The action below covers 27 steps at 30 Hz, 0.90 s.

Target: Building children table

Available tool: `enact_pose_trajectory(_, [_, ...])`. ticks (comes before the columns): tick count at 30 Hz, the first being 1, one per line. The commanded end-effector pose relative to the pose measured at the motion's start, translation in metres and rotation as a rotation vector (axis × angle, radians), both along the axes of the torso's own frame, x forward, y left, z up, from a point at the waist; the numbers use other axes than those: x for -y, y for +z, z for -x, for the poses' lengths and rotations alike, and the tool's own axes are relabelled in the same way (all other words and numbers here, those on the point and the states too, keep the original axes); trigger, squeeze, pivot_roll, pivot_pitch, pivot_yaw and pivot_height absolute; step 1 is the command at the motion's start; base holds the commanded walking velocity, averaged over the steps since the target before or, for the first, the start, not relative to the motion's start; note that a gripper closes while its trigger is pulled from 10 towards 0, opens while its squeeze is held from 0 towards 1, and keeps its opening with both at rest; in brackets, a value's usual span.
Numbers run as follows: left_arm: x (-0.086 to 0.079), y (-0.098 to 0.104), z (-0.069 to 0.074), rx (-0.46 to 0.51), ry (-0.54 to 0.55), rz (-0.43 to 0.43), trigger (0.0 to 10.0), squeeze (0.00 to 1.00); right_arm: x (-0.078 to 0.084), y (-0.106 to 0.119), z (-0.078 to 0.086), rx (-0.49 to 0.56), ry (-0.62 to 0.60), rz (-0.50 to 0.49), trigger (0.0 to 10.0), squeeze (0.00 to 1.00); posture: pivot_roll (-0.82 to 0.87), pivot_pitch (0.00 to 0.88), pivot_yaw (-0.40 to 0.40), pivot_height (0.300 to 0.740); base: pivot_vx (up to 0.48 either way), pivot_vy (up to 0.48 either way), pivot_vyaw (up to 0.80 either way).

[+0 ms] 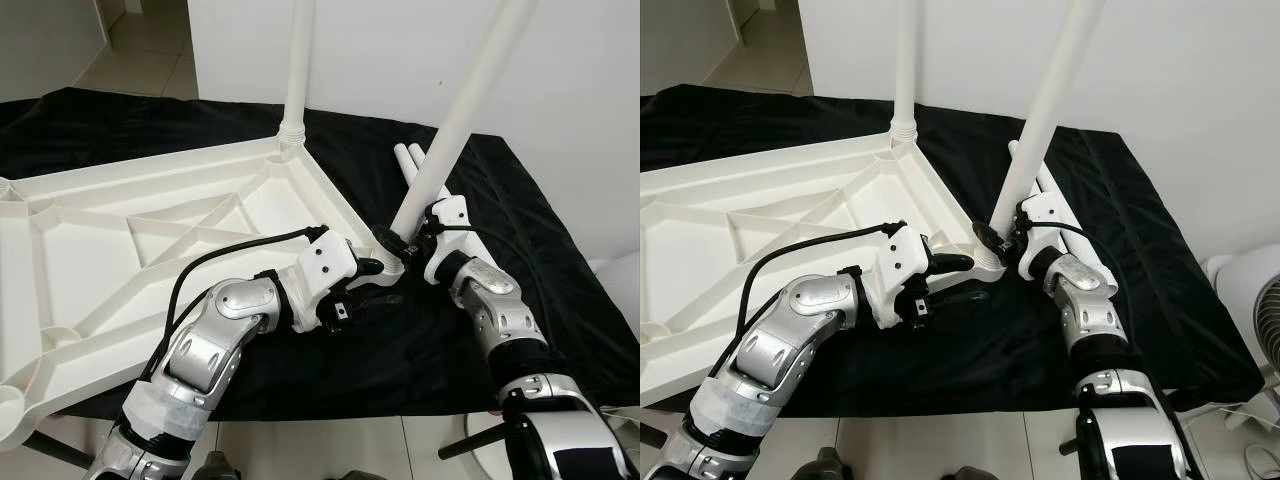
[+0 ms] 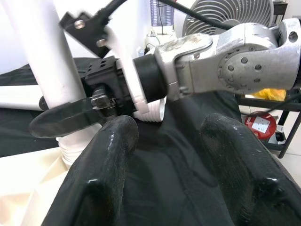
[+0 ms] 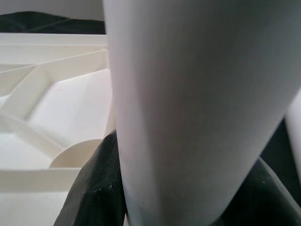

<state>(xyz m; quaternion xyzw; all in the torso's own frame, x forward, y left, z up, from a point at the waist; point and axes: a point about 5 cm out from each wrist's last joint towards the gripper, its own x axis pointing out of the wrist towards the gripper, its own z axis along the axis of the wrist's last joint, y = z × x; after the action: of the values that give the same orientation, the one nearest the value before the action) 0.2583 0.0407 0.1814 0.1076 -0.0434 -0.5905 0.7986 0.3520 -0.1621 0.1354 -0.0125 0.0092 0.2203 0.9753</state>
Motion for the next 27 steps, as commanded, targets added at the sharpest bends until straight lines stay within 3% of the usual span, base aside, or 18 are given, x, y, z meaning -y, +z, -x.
enact_pose_trajectory(1, [0.003,-0.001,-0.001,0.007,0.032,0.0,10.0,0.0,0.013,-0.021,0.005,-0.098,-0.12,0.013,10.0,0.0,0.07,0.0,-0.113,0.74,0.0,0.0,0.0])
enact_pose_trajectory(6, [0.003,-0.001,-0.001,0.006,0.029,0.002,10.0,0.0,0.004,-0.019,0.007,-0.084,-0.193,-0.002,10.0,0.0,0.07,0.0,-0.115,0.74,0.0,0.0,0.0])
enact_pose_trajectory(15, [0.003,-0.002,0.002,0.004,0.029,0.002,10.0,0.0,-0.029,-0.015,0.013,-0.075,-0.533,-0.074,10.0,0.0,0.09,0.0,-0.129,0.74,0.0,0.0,0.0])
enact_pose_trajectory(21, [0.001,-0.004,0.004,0.002,0.03,-0.004,10.0,0.0,-0.046,-0.01,0.017,-0.064,-0.539,-0.144,10.0,0.0,0.09,0.0,-0.128,0.74,0.0,0.0,0.0])
enact_pose_trajectory(27, [0.0,-0.004,0.003,0.004,0.03,-0.008,10.0,0.0,-0.035,-0.003,0.018,-0.029,-0.571,-0.133,10.0,0.0,0.09,0.0,-0.13,0.74,0.0,0.0,0.0])
